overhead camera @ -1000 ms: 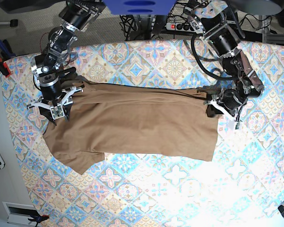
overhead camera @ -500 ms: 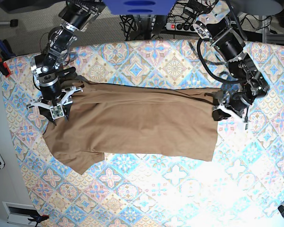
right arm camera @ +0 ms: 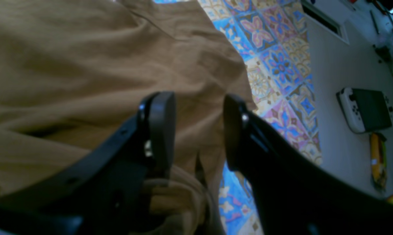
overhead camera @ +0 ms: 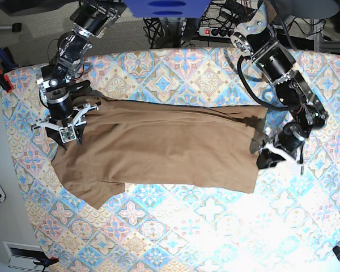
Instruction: Layout the t-shirt on the table in an organized manner, then fold the t-shirt properly
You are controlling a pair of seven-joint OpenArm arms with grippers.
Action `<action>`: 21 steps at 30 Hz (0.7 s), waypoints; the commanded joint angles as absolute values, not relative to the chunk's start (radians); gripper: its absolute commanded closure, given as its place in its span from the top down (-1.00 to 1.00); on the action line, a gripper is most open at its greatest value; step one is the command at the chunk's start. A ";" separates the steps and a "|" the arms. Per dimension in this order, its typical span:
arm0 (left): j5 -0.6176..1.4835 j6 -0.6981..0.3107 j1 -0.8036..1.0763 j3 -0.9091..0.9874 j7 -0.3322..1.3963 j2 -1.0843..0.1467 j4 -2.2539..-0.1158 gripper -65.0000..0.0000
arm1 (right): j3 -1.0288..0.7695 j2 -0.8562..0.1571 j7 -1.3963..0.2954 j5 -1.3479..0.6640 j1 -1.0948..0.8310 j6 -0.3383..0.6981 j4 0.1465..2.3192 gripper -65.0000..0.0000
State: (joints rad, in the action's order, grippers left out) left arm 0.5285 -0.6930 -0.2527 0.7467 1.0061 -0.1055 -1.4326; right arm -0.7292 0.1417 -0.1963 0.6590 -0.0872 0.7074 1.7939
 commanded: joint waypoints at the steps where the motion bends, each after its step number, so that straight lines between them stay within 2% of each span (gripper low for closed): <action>1: 0.552 -0.698 -0.277 0.736 0.983 -0.113 -1.466 -0.46 | -0.730 0.136 -0.170 0.642 -0.074 0.698 1.817 -0.28; 11: 0.544 -0.698 -0.228 0.733 0.989 -0.147 -1.521 -0.46 | -0.789 0.137 -0.176 0.630 -0.074 0.698 1.814 -0.28; 21: 0.541 -0.698 -0.048 0.707 0.989 -0.160 -1.785 -0.46 | -0.986 0.137 -0.173 0.490 -0.074 0.698 1.816 -0.28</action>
State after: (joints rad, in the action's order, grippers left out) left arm 0.5259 -0.6956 -0.0322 0.7040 1.0119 -0.1467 -1.7645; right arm -0.9859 0.1448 -0.2031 0.5144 -0.0856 0.7044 1.7939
